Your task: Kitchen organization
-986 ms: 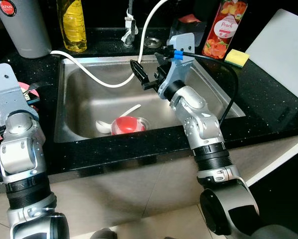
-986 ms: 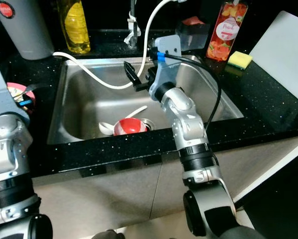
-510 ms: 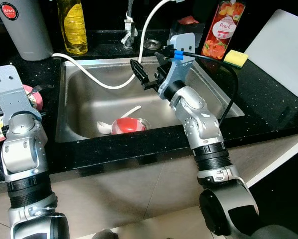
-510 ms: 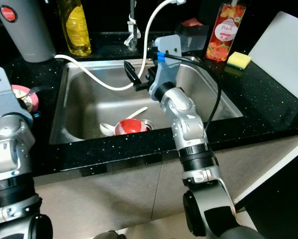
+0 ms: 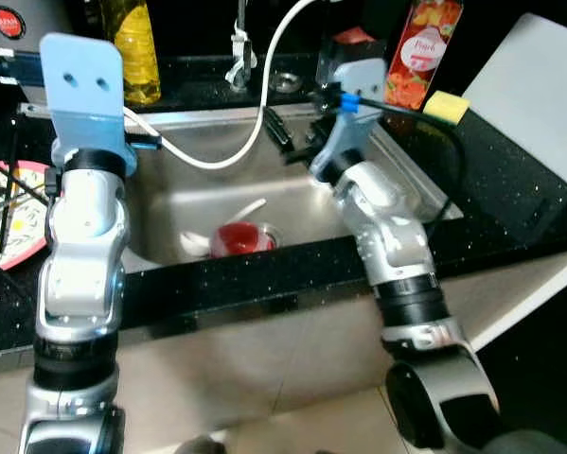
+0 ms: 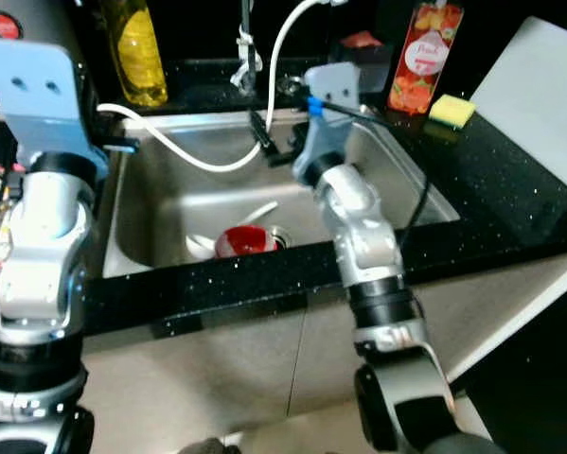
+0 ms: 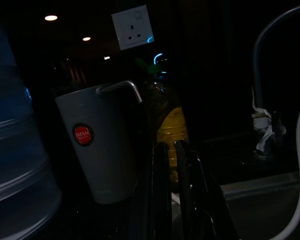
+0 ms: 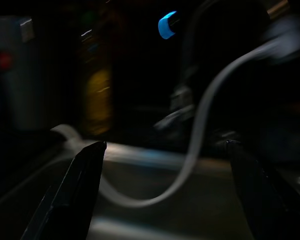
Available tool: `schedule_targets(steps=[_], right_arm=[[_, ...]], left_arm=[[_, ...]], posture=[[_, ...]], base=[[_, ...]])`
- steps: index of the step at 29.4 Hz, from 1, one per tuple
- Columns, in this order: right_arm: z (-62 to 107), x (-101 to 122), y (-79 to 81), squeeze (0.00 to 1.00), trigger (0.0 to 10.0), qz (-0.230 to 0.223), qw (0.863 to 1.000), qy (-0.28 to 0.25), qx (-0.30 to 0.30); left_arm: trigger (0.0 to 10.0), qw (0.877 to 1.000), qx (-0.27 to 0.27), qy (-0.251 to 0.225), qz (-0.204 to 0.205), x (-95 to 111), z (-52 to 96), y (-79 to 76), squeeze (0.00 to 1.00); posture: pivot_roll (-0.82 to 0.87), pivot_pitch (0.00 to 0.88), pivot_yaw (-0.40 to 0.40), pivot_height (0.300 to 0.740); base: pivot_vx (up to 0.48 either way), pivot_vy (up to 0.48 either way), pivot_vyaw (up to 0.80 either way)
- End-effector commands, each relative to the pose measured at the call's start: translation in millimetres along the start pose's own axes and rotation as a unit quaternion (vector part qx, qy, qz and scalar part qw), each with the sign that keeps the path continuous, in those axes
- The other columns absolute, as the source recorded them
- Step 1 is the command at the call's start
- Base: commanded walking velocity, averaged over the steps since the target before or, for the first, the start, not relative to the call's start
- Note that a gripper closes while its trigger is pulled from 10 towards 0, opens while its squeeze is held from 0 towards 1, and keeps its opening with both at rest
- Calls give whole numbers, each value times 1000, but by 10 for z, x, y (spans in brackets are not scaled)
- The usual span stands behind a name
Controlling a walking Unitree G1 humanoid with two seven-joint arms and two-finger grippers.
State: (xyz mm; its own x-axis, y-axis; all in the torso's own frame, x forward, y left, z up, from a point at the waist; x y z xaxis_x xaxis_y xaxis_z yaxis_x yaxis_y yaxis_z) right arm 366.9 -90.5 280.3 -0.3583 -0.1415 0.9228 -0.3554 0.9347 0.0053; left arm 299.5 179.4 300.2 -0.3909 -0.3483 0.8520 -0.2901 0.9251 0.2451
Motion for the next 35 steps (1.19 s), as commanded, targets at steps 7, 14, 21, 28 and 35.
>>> schedule_targets(steps=[7,14,21,28,35], right_arm=[[361,20,-396,0,10000,87,988,-16,-123],[701,-87,-612,0,10000,135,973,5,-186],[816,-123,-639,0,10000,153,968,14,-199],[828,-230,-618,0,10000,108,971,33,-209],[738,-247,-545,0,10000,84,976,31,-198]], left_arm=[[10000,997,-60,-13,43,-9,359,-235,0],[10000,993,-110,-7,40,-96,605,-448,0],[10000,993,-110,9,32,-195,624,-440,0],[10000,993,-107,12,43,-232,584,-459,0],[10000,994,-88,13,56,-231,513,-454,0]], posture=[[97,0,-24,740],[72,0,-7,740],[59,0,8,740],[56,0,15,740],[67,0,7,740]], base=[[0,0,0],[0,0,0],[0,0,0],[0,0,0],[0,0,0]])
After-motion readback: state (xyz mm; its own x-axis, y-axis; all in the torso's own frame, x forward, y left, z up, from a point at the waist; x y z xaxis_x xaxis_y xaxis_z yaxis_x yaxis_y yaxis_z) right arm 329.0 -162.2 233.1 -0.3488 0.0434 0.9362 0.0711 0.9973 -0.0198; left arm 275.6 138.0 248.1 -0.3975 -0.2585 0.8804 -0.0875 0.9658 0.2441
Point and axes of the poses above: a point about 5 cm out from each wrist's last joint towards the gripper, its own z axis pointing back from the gripper into the wrist, its own x axis along the axis of the wrist's last joint, y = z × x, the point moved 1 cm from there along -z, pointing out of the wrist towards the gripper, and after that the axes turned 2 degrees about -z, right-handed, at the moved point
